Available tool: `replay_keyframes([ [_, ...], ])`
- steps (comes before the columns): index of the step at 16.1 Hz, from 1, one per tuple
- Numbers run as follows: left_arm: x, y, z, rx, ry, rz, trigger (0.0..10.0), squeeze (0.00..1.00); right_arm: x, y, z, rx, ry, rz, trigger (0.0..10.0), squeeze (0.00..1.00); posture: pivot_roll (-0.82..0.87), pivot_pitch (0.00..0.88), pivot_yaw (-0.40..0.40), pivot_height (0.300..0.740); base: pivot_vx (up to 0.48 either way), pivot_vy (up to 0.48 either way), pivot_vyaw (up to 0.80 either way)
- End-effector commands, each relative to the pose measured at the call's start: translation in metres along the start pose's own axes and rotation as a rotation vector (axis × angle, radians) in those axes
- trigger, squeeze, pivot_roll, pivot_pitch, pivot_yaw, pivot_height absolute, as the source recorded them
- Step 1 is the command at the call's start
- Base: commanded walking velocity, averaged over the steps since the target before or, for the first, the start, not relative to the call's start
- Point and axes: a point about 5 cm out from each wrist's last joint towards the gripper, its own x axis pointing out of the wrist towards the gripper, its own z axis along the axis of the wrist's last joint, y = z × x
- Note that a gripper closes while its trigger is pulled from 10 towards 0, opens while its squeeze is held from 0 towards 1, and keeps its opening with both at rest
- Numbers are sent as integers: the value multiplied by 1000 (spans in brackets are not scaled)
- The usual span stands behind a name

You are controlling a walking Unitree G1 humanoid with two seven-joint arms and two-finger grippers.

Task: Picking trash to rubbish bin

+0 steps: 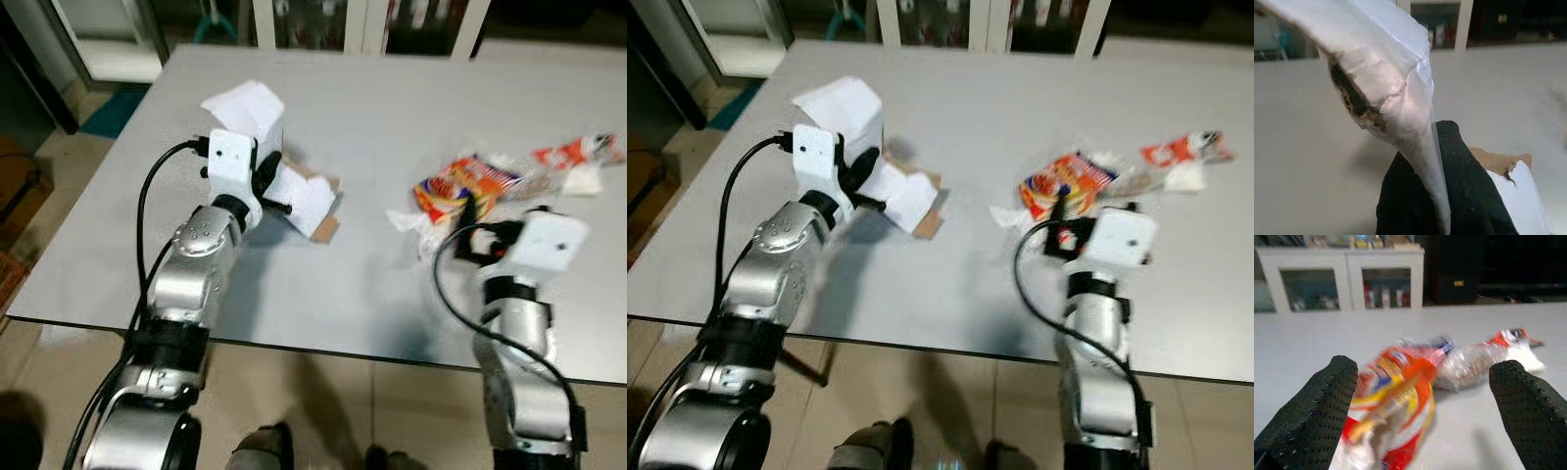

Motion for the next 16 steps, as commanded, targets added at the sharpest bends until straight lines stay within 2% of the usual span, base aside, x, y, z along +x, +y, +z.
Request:
replay_keyframes([
  [1,-3,-1,3,23,2,-21,0,0,-1,-2,-4,-23,13,-11,10000,0,292,258,50,740,0,0,0],
  [3,-9,7,9,68,0,-39,0,0,3,-5,-9,20,36,-22,10000,0,326,290,52,740,0,0,0],
  [5,-14,14,8,81,20,-21,0,0,10,-8,-12,23,48,-9,10000,0,341,304,56,740,0,0,0],
  [11,-26,20,13,93,31,-18,0,0,22,-13,-14,66,11,60,10000,0,392,319,68,740,0,0,0],
  [16,-29,22,18,105,39,-26,0,0,20,-10,-23,127,8,106,10000,0,416,328,86,740,0,0,0],
])
